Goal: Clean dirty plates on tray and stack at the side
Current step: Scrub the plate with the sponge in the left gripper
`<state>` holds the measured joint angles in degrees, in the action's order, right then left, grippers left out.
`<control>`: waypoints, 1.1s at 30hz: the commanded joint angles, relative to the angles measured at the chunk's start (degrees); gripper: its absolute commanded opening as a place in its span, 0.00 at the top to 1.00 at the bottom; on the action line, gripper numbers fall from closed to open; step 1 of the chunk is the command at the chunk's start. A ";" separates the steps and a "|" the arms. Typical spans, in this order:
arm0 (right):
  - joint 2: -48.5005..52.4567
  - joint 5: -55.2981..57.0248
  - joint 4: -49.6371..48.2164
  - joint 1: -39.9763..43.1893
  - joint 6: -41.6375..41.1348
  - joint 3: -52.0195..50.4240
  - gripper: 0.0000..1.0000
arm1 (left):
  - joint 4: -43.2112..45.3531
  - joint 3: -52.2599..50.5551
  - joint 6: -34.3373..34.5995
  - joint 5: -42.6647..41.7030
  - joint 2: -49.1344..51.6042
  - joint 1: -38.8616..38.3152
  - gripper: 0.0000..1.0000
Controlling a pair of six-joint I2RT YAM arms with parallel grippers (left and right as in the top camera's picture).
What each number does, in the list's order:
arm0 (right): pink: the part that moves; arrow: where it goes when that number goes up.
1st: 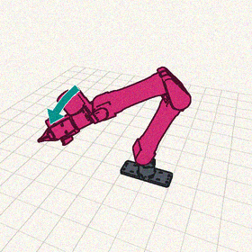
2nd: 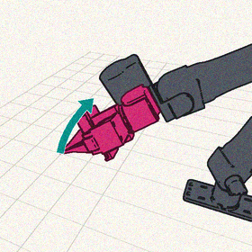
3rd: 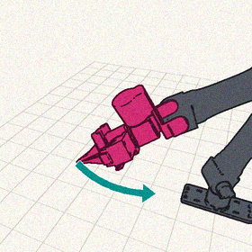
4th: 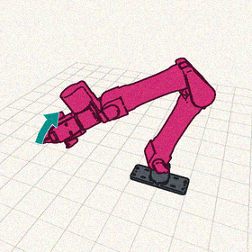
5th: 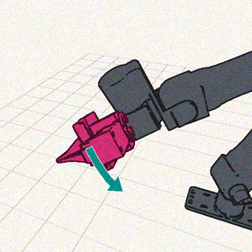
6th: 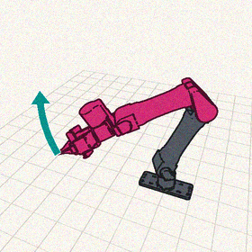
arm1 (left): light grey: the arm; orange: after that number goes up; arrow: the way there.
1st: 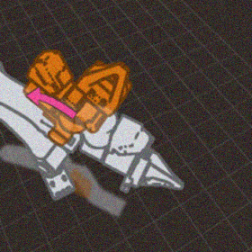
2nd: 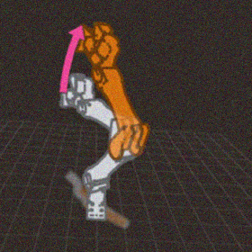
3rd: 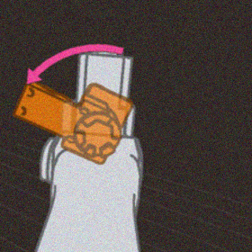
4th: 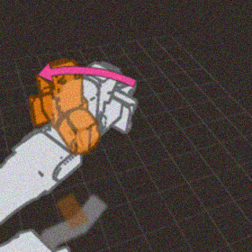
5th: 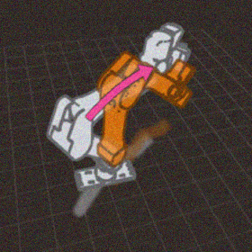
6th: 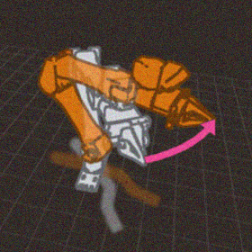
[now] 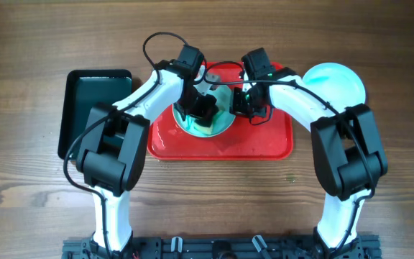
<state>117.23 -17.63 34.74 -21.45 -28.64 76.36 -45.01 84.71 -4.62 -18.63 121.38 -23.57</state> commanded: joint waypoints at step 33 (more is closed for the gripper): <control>1.51 -0.42 0.26 0.02 1.55 -0.92 0.96 | -1.90 -0.48 6.23 3.34 1.33 0.22 0.96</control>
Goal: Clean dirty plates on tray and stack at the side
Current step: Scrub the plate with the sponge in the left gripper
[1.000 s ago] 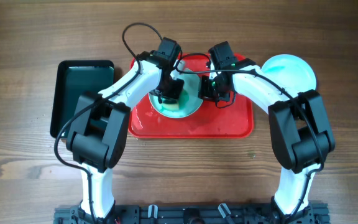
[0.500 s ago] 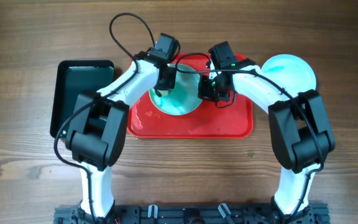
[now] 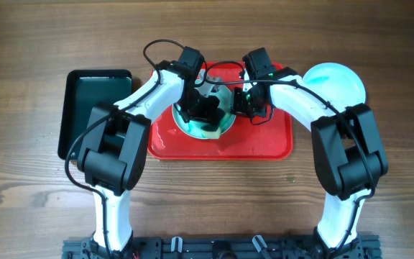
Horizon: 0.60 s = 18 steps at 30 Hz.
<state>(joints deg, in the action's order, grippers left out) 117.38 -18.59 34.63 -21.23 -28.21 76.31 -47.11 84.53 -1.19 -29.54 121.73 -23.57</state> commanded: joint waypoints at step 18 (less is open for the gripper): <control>1.36 0.39 0.31 -0.20 1.22 -0.87 0.96 | 3.87 -0.31 36.26 49.64 0.98 -0.61 0.96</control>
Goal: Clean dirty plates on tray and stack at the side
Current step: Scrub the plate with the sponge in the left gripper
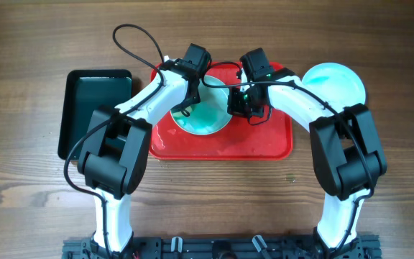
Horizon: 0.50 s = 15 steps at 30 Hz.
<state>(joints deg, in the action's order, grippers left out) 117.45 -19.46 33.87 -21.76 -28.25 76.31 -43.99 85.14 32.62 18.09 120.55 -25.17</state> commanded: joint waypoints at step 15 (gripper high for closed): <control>10.60 -28.20 -3.54 7.58 8.90 -0.92 0.96 | -0.24 -0.92 -12.81 -36.76 2.16 0.09 0.96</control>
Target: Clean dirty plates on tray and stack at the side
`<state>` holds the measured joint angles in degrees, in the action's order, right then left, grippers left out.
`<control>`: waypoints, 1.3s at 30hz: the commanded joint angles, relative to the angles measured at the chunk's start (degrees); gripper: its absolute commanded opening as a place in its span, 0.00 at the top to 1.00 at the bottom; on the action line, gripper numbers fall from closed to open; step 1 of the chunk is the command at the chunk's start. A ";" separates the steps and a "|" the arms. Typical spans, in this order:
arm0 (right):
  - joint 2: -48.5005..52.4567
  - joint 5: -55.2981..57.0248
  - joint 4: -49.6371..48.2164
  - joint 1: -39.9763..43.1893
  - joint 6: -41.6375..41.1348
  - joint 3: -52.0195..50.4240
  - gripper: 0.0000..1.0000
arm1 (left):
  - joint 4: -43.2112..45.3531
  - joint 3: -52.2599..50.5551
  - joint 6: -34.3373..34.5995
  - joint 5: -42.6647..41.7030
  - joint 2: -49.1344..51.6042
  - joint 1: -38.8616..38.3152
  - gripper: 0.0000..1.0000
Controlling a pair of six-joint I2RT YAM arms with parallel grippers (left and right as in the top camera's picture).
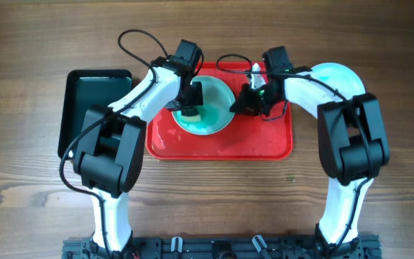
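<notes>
A teal plate (210,115) lies on the red tray (225,144), in its back left part. My left gripper (190,106) hangs over the plate's left side, pointing down at it; its fingers are too dark to tell apart. My right gripper (245,101) is at the plate's right rim and seems shut on it. A second teal plate (340,78) rests on the table to the right of the tray, partly under my right arm.
A black tray (92,108) sits on the wooden table left of the red tray. A small white thing (256,69) shows at the red tray's back edge. Cables loop above both wrists.
My left gripper has come from the plate's back left rim to over its left side. My right wrist has swung to the right, with its gripper still at the plate's right rim.
At the two oldest moments my left gripper sat over the middle of the plate, with my right gripper at its right rim. Then the left was at the back left rim and the plate's face showed bare. Now it is over the plate's left side.
</notes>
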<state>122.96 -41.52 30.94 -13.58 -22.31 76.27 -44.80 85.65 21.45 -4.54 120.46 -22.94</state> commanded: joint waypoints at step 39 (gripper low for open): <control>-9.92 23.02 10.69 -1.07 1.33 -0.85 0.96 | -9.33 3.96 1.46 3.21 -11.06 9.73 0.96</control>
<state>119.81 -33.52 38.74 -15.18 -22.22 76.14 -52.36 88.40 22.81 5.45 112.42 -15.92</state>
